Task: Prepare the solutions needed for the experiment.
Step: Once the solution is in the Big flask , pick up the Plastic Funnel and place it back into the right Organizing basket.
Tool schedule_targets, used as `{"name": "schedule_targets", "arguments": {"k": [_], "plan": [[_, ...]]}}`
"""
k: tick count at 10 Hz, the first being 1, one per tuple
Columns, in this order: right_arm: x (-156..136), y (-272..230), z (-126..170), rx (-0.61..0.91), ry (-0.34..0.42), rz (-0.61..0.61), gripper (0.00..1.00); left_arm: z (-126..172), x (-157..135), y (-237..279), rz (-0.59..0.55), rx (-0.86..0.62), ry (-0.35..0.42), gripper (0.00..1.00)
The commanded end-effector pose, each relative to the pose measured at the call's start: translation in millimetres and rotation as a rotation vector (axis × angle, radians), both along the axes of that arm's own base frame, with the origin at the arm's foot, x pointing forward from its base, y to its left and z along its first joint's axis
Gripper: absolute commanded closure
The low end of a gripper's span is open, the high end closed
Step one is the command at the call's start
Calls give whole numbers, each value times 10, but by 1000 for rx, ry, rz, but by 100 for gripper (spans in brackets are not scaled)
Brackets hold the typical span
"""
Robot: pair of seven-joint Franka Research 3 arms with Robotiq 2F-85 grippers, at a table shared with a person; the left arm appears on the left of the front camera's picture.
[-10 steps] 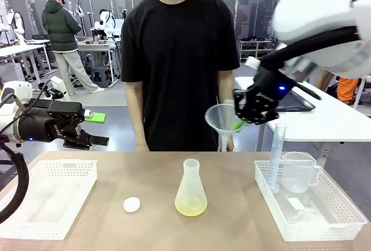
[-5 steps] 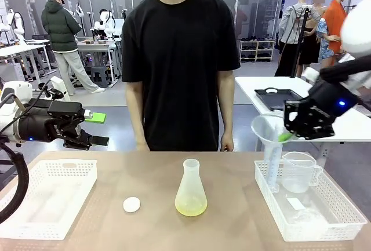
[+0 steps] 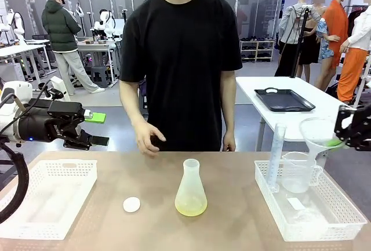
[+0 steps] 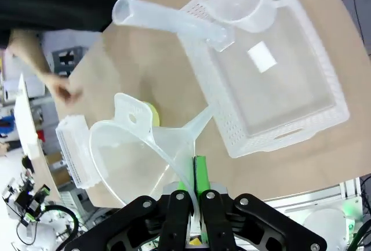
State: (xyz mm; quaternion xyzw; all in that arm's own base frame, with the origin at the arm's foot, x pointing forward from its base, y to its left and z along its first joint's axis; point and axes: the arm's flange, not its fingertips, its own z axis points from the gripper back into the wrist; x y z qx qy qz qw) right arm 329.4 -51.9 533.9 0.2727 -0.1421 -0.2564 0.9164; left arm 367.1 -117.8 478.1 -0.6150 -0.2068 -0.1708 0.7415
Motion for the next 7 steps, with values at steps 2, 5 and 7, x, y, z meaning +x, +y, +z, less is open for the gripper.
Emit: {"name": "schedule_targets", "arguments": {"k": [2,5,7], "plan": [[0,0,0,0,0,0,100,20,-4,-26,2,-29,6,0],[0,0,0,0,0,0,100,20,-4,-26,2,-29,6,0],[-4,-24,-5,3,1,-6,97,20,-4,-26,2,-29,6,0]]}}
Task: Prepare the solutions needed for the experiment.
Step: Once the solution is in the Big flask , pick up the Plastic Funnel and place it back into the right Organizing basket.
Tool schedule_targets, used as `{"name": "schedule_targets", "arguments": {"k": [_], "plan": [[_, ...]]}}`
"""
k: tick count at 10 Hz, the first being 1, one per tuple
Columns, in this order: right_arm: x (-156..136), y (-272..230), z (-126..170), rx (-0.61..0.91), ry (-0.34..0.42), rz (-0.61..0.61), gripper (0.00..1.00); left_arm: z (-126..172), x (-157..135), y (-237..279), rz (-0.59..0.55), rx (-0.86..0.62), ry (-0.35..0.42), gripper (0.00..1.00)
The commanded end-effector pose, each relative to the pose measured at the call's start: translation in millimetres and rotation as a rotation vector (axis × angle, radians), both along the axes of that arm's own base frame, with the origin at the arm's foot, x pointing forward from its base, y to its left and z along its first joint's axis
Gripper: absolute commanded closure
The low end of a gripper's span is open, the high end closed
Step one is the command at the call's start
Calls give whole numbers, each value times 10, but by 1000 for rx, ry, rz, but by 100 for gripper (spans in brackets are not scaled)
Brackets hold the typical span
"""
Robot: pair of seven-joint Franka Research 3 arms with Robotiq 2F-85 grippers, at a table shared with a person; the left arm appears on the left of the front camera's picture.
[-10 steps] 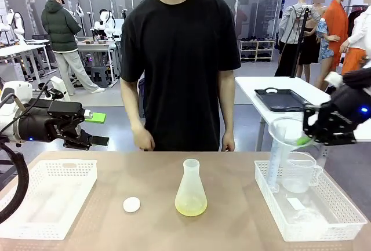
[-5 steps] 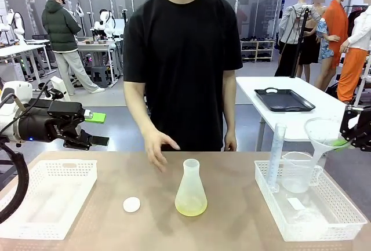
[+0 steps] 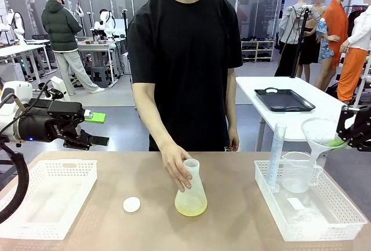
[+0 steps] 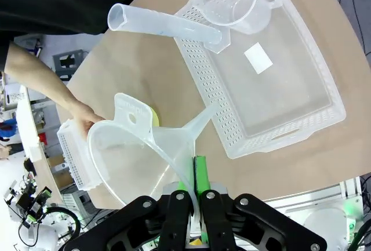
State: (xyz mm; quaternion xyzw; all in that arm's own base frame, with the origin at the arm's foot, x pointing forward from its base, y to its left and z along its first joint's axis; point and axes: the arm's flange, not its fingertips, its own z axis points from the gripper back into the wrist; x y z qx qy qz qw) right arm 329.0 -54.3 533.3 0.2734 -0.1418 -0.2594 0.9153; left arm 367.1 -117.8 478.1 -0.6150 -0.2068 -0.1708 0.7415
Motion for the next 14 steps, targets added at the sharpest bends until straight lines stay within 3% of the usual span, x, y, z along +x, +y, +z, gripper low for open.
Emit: {"name": "schedule_targets", "arguments": {"k": [1,2,4,9,13,14], "plan": [[254,0,-85,38,122,-8,97,20,-4,-26,2,-29,6,0],[462,-24,-165,26,203,-74,97,20,-4,-26,2,-29,6,0],[649,-3,-308,56,330,-86,97,20,-4,-26,2,-29,6,0],[1007,35,-844,-21,575,-138,97,20,-4,-26,2,-29,6,0],[1101,-42,-1205,-62,581,-173,97,20,-4,-26,2,-29,6,0],[1121,-38,-1245,-50,584,-186,92,20,-4,-26,2,-29,6,0]]}}
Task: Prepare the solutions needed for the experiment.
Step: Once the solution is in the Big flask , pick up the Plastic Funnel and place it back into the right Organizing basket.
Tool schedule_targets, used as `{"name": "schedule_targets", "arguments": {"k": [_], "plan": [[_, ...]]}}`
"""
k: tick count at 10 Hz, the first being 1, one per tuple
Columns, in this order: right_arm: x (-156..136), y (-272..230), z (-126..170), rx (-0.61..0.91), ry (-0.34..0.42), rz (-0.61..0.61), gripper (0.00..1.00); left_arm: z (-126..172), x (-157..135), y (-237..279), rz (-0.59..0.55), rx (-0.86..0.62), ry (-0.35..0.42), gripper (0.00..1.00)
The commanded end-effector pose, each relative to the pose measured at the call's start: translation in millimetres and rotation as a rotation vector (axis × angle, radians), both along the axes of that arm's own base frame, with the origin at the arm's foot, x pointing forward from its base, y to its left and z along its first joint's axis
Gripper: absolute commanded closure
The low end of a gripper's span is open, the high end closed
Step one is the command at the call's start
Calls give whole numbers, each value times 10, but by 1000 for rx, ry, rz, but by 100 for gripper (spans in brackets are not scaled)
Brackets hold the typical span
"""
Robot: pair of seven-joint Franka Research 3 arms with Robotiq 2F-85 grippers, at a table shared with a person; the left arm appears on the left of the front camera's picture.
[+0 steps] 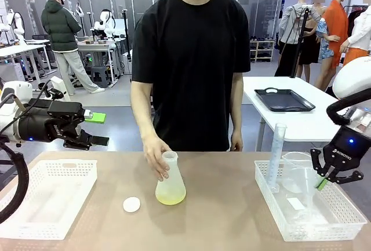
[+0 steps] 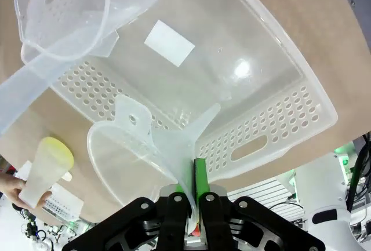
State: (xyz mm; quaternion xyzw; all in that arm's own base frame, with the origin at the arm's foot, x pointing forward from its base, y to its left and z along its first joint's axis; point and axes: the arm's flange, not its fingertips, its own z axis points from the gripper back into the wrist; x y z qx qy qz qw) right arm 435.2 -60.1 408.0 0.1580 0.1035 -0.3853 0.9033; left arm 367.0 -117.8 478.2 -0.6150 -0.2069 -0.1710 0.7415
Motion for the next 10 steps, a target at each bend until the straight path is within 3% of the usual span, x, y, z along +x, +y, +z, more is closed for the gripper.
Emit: {"name": "schedule_targets", "arguments": {"k": [1,2,10], "plan": [[80,11,-16,-23,6,-58,78,19,-3,-26,2,-29,6,0],[99,9,-30,-26,4,-60,72,19,-3,-26,2,-29,6,0],[34,-18,-44,-7,-3,-17,72,19,-3,-26,2,-29,6,0]]}}
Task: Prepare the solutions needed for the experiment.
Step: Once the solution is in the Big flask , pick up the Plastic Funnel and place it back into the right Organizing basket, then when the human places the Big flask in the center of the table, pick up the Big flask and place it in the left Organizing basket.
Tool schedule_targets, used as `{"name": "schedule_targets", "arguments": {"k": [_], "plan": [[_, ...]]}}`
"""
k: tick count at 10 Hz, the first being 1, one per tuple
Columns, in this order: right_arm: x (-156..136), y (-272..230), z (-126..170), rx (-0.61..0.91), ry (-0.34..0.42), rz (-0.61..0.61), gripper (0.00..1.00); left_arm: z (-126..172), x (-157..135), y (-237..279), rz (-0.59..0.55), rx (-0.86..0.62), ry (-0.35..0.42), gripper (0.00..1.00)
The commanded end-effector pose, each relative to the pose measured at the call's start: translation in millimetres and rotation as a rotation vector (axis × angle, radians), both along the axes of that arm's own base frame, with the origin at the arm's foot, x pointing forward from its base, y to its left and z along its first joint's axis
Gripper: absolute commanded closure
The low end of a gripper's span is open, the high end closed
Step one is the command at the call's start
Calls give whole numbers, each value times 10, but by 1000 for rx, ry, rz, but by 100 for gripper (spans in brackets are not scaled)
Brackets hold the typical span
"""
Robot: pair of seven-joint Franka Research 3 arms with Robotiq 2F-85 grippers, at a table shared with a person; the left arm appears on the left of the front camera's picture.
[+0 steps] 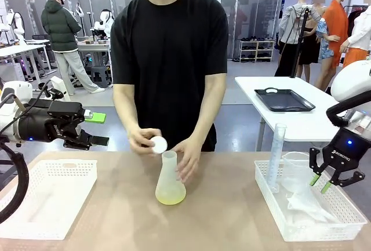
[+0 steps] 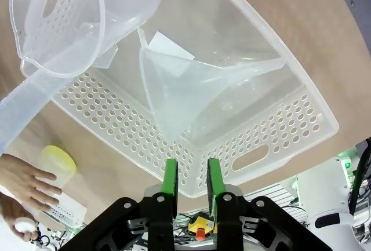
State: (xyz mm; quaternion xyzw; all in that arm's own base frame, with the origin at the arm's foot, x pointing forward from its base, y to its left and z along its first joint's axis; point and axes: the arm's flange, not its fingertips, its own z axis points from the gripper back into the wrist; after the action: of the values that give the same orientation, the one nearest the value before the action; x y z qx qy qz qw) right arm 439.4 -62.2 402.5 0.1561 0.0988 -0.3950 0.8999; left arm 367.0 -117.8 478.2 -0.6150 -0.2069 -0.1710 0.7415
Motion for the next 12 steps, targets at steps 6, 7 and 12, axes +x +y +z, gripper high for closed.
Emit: {"name": "schedule_targets", "arguments": {"k": [6,7,12], "plan": [[-8,3,11,1,0,4,72,19,-3,-26,2,-29,6,0],[-8,3,11,1,0,4,72,19,-3,-26,2,-29,6,0],[-147,271,366,20,-143,30,71,19,-3,-26,2,-29,6,0]]}}
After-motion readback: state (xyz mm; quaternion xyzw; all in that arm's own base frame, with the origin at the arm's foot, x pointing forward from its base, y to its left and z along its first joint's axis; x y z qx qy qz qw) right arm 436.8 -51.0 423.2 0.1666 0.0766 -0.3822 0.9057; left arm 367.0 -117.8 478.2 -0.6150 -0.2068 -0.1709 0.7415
